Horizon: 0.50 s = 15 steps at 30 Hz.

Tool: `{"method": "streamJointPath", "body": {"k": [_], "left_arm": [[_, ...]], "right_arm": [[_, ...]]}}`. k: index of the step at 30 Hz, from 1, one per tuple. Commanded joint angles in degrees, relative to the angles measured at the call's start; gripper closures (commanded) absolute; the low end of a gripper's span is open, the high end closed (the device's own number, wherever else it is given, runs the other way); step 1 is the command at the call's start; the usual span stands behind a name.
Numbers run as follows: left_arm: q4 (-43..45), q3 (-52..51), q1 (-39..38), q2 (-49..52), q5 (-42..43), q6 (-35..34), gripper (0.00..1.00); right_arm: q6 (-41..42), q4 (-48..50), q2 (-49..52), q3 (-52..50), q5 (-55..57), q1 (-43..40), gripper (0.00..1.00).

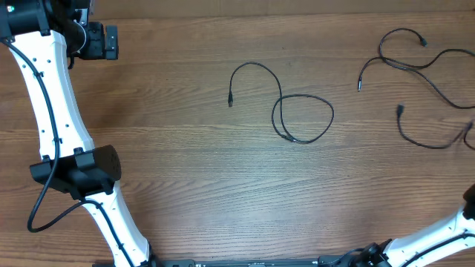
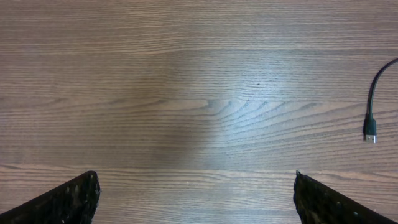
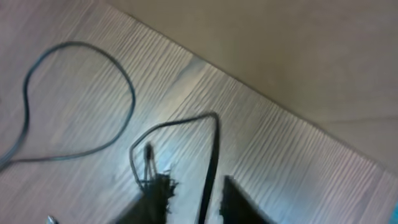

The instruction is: Untangle cables

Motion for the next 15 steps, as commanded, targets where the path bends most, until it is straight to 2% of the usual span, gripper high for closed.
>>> {"method": "streamJointPath", "body": {"k": [1, 2, 3, 9, 15], "left_arm": [[0.02, 0.22, -0.37, 0.87, 0.42, -0.37, 0.00], [0.02, 0.22, -0.39, 0.87, 0.42, -0.37, 0.00], [0.02, 0.22, -0.37, 0.87, 0.42, -0.35, 0.00], [0.02, 0.22, -0.37, 0.87, 0.42, -0.35, 0.00], [0.02, 0.22, -0.37, 0.87, 0.42, -0.37, 0.00]], "right_arm": [[-0.26, 0.85, 1.73, 0.33, -4.31, -0.42, 0.24], [-0.28, 0.83, 2.05, 0.33, -4.28, -0.44, 0.09], [-0.26, 0.81, 2.12, 0.33, -4.28, -0.44, 0.01], [-0.26, 0.50, 2.12, 0.37, -5.66, -0.44, 0.00], [-3.32, -1.92, 1.22, 0.39, -12.79, -0.44, 0.00]]}}
